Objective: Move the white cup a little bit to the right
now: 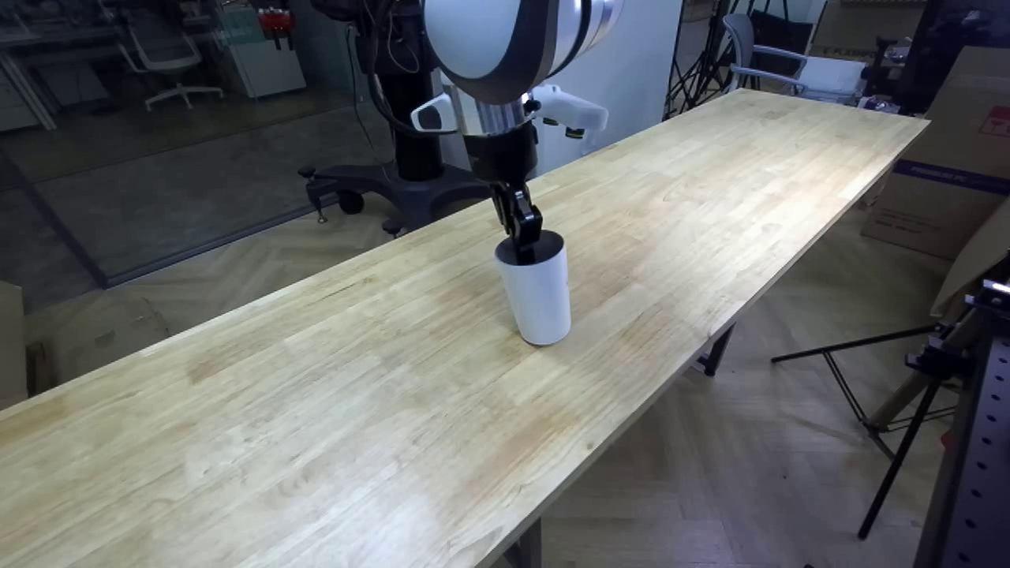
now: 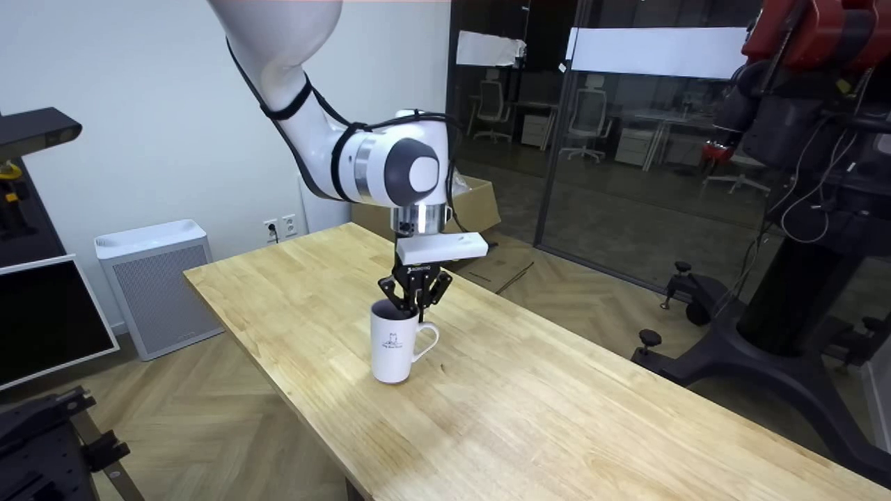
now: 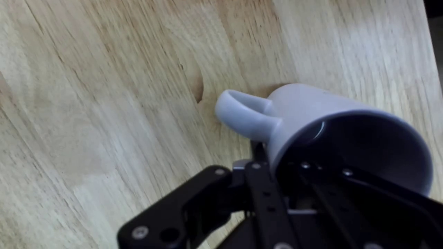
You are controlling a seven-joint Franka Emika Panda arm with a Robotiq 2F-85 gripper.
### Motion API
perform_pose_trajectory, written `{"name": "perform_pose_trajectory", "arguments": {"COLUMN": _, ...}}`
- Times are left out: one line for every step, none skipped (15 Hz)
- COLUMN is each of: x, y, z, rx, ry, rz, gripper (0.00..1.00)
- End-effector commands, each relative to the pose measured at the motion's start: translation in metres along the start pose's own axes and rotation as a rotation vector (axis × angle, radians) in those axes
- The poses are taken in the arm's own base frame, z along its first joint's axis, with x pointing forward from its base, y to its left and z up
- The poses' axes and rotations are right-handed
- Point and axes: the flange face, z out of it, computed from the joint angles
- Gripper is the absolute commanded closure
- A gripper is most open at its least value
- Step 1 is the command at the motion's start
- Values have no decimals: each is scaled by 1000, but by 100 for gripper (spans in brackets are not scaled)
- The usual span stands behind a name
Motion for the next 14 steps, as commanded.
{"name": "perform_pose_trajectory", "arguments": {"x": 1, "y": 1, "z": -3, "rx": -1, "ry": 14, "rz": 28, "gripper": 97}}
{"name": "perform_pose_trajectory", "arguments": {"x": 0, "y": 1, "z": -7, "rx": 11, "ry": 46, "rz": 79, "gripper": 98}}
{"name": "perform_pose_trajectory", "arguments": {"x": -4, "y": 1, "z": -10, "rx": 11, "ry": 71, "rz": 147, "gripper": 97}}
{"name": "perform_pose_trajectory", "arguments": {"x": -9, "y": 0, "z": -12, "rx": 9, "ry": 87, "rz": 194, "gripper": 97}}
{"name": "perform_pose_trajectory", "arguments": {"x": -14, "y": -2, "z": -13, "rx": 14, "ry": 105, "rz": 238, "gripper": 98}}
{"name": "perform_pose_trajectory", "arguments": {"x": -19, "y": -5, "z": -13, "rx": 20, "ry": 122, "rz": 283, "gripper": 98}}
{"name": "perform_pose_trajectory", "arguments": {"x": -26, "y": -9, "z": -12, "rx": 27, "ry": 139, "rz": 329, "gripper": 97}}
{"name": "perform_pose_trajectory", "arguments": {"x": -33, "y": -13, "z": -10, "rx": 31, "ry": 153, "rz": 374, "gripper": 97}}
{"name": "perform_pose_trajectory", "arguments": {"x": -40, "y": -18, "z": -8, "rx": 36, "ry": 169, "rz": 420, "gripper": 97}}
{"name": "perform_pose_trajectory", "arguments": {"x": -48, "y": -23, "z": -6, "rx": 38, "ry": 186, "rz": 468, "gripper": 97}}
{"name": "perform_pose_trajectory", "arguments": {"x": -56, "y": -29, "z": -5, "rx": 37, "ry": 202, "rz": 515, "gripper": 97}}
{"name": "perform_pose_trajectory", "arguments": {"x": -66, "y": -36, "z": -4, "rx": 37, "ry": 218, "rz": 562, "gripper": 97}}
{"name": "perform_pose_trajectory", "arguments": {"x": -75, "y": -42, "z": -4, "rx": 34, "ry": 233, "rz": 609, "gripper": 97}}
{"name": "perform_pose_trajectory", "arguments": {"x": -86, "y": -49, "z": -4, "rx": 33, "ry": 247, "rz": 654, "gripper": 97}}
